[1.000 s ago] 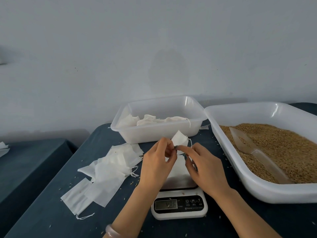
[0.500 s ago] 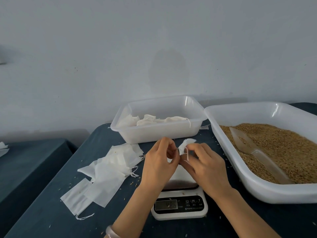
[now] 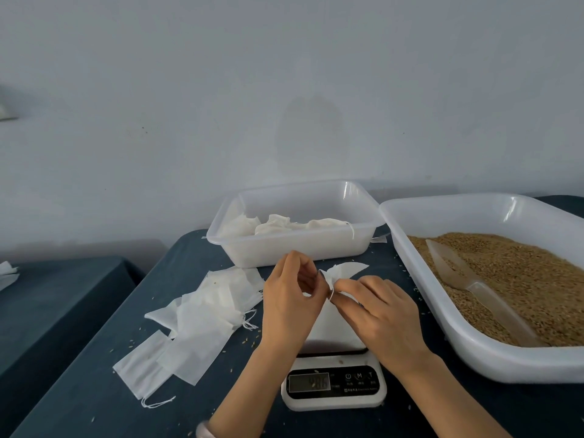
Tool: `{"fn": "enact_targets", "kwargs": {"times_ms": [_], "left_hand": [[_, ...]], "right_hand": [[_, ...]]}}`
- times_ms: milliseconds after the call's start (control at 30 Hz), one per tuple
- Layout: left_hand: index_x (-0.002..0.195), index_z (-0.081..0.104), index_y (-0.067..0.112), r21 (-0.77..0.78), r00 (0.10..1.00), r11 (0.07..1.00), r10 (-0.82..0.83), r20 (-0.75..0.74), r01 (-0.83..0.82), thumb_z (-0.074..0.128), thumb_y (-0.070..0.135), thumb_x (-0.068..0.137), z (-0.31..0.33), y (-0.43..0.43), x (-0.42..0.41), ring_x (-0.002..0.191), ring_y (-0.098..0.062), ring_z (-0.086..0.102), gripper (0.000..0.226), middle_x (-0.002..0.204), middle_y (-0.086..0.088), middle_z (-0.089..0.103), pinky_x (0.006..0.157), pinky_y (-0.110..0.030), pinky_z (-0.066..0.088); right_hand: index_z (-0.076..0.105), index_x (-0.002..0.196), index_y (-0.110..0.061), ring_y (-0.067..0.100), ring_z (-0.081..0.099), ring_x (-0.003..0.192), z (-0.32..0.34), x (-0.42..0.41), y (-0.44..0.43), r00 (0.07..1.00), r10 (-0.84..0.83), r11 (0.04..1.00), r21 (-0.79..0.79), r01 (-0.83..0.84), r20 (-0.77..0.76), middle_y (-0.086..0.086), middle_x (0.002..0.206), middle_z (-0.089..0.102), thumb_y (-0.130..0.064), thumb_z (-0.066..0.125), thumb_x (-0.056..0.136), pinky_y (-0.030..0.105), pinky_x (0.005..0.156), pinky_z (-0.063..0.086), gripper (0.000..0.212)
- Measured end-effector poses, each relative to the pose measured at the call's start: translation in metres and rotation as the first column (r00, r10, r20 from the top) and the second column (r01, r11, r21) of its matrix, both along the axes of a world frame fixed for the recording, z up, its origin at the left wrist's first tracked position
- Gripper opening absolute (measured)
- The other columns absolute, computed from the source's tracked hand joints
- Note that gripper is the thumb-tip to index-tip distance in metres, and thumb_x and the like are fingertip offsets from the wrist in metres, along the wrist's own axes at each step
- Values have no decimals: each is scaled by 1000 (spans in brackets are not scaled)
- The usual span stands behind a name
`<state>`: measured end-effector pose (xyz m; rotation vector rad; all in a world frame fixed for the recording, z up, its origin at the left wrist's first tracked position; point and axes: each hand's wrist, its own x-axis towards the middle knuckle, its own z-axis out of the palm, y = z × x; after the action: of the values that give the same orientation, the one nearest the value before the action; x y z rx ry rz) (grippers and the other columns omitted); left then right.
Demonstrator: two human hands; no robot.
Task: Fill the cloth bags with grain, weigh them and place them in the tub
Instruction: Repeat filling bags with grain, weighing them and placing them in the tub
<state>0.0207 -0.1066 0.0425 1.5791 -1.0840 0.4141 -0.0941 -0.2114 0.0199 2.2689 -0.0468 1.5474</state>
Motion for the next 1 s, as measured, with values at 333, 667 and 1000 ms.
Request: {"fn": "enact_targets", "kwargs": {"times_ms": [333, 667, 1000], "left_hand": [[83, 48, 27, -58, 998, 998, 10, 63, -7, 72, 1, 79, 2, 4, 2, 66, -10, 57, 36, 77, 13, 54, 60, -10, 45], [86, 52, 24, -14, 968, 999, -43, 247, 48, 65, 17, 81, -2, 3, -1, 74, 0, 54, 15, 82, 17, 54, 63, -21, 49], [147, 34, 32, 474, 920, 866, -303, 250, 157, 83, 59, 61, 3, 16, 35, 142, -4, 30, 103, 150, 17, 36, 117, -34, 29]], "right_hand": [[76, 88, -19, 15, 61, 81, 1, -1, 2, 998, -1, 993, 114, 9, -68, -8, 102, 72, -21, 67, 91, 26, 60, 50, 9], [74, 90, -23, 15, 61, 95, 3, -3, 5, 988, -4, 937, 344, 59, -157, -5, 107, 70, -35, 55, 94, 17, 58, 40, 23], [74, 90, -16, 18, 61, 104, 5, -5, 5, 977, 85, 934, 357, -10, -194, -1, 110, 71, -24, 56, 91, 27, 63, 57, 20]]}}
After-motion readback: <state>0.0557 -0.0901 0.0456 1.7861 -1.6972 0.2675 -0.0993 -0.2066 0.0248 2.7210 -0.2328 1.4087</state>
